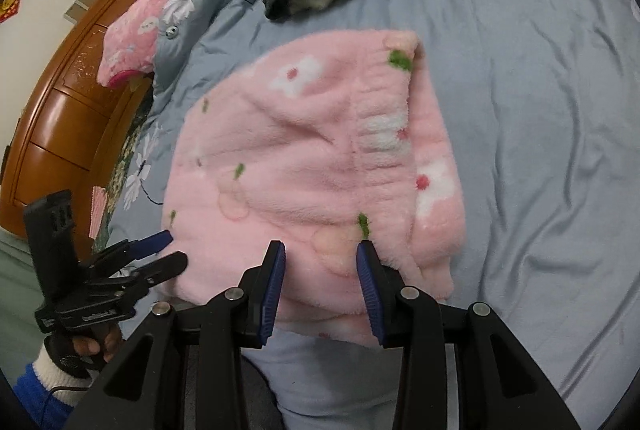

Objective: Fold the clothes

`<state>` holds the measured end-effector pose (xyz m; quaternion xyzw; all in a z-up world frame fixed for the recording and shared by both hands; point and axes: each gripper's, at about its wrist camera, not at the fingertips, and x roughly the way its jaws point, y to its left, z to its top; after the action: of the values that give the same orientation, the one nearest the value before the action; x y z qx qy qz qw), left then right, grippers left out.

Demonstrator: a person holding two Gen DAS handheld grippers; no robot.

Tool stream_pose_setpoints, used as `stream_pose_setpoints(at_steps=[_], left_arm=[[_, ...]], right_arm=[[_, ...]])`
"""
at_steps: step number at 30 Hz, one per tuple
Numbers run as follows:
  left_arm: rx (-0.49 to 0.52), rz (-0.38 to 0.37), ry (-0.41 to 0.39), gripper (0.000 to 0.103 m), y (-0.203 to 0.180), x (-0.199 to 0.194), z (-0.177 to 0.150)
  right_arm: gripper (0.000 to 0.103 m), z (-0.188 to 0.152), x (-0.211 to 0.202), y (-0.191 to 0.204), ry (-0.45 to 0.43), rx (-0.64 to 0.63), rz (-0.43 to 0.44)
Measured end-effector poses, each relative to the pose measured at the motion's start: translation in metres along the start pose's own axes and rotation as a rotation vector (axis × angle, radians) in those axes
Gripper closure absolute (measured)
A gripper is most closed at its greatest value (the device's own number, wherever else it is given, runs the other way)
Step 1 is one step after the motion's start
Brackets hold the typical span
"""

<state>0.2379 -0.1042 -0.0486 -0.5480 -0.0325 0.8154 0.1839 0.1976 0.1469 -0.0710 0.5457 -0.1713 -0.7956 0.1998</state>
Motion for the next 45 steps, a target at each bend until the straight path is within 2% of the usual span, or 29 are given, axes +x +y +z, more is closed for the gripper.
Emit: stream_pose_setpoints(at_steps=[3, 6, 8, 11, 17, 18, 19, 21, 24, 27, 28, 38, 45], left_arm=[[-0.005, -0.018, -0.027, 0.031, 0.003, -0.012, 0.000], [-0.037, -0.033, -0.061, 0.031, 0.014, -0.021, 0.003], [-0.056, -0.032, -0.086, 0.031, 0.022, -0.025, 0.006], [-0.109, -0.041, -0.069, 0.031, 0.038, -0.021, 0.011], [-0.177, -0.034, -0.031, 0.029, 0.064, -0.012, 0.015], [-0.174, -0.040, -0.025, 0.029, 0.066, -0.010, 0.015], [-0.171, -0.045, -0.019, 0.029, 0.069, -0.008, 0.016], [-0.156, -0.030, 0.016, 0.029, 0.072, -0.002, 0.017], [-0.176, -0.067, 0.021, 0.027, 0.080, 0.003, 0.018], [-0.209, -0.105, 0.019, 0.011, 0.087, 0.009, 0.018], [-0.219, -0.118, 0.019, 0.009, 0.090, 0.011, 0.018], [-0.209, -0.231, 0.043, 0.009, 0.087, 0.036, 0.028], [-0.272, -0.299, 0.087, 0.009, 0.093, 0.056, 0.024]], right_arm=[[0.064, 0.003, -0.020, -0.003, -0.055, 0.007, 0.024], [0.049, 0.007, -0.036, -0.016, -0.103, 0.035, 0.031], [0.049, 0.010, -0.039, -0.025, -0.109, 0.043, 0.022], [0.041, 0.012, -0.037, -0.037, -0.099, 0.052, 0.014], [0.036, 0.013, -0.024, -0.059, -0.086, 0.093, 0.059], [0.026, 0.013, -0.021, -0.063, -0.081, 0.099, 0.070], [0.022, 0.013, -0.019, -0.066, -0.073, 0.104, 0.079], [0.022, 0.013, -0.011, -0.073, -0.051, 0.117, 0.088], [0.022, 0.012, -0.003, -0.082, -0.034, 0.150, 0.126], [0.021, 0.013, 0.008, -0.086, -0.018, 0.163, 0.150], [0.016, 0.013, 0.011, -0.087, -0.012, 0.165, 0.157], [0.014, 0.022, 0.032, -0.090, 0.010, 0.168, 0.227], [0.014, 0.025, 0.036, -0.087, 0.000, 0.163, 0.266]])
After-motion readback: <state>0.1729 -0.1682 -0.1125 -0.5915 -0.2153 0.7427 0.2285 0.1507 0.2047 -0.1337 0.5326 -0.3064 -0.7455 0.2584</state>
